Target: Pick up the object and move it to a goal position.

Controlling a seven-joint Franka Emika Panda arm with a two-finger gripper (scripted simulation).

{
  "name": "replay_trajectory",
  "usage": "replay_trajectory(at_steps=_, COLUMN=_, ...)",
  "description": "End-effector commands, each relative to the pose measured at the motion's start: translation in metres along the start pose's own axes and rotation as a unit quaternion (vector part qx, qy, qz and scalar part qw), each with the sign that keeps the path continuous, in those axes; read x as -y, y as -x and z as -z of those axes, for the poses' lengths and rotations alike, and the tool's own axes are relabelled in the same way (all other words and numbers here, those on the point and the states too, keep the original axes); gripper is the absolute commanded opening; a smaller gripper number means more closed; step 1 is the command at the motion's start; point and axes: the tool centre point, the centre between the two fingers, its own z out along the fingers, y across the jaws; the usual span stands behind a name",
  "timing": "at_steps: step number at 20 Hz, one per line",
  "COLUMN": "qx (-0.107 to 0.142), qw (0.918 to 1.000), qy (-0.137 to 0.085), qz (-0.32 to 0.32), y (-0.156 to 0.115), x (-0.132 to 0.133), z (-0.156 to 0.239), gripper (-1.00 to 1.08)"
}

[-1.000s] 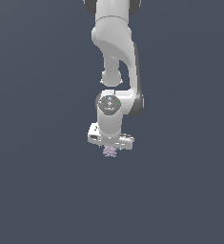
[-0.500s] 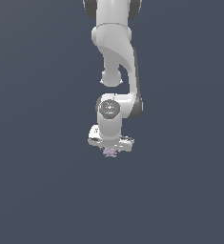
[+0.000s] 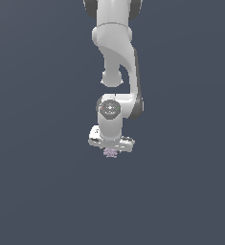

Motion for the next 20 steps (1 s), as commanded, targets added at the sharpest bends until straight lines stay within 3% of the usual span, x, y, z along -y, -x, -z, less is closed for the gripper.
replay_trajectory(at_steps=1, qx=0.0, qw=1.0, qy=0.0, qz=0.0, y=0.0, x=0.0, z=0.003, gripper=-1.0)
replay_trajectory(at_steps=10, qx=0.0, qw=1.0, qy=0.0, qz=0.0, y=0.008, x=0.002, z=0.044, gripper=-1.0)
replay_trajectory(at_steps=20, qx=0.0, qw=1.0, qy=0.0, qz=0.0, y=0.027, x=0.005, z=0.144, gripper=-1.0)
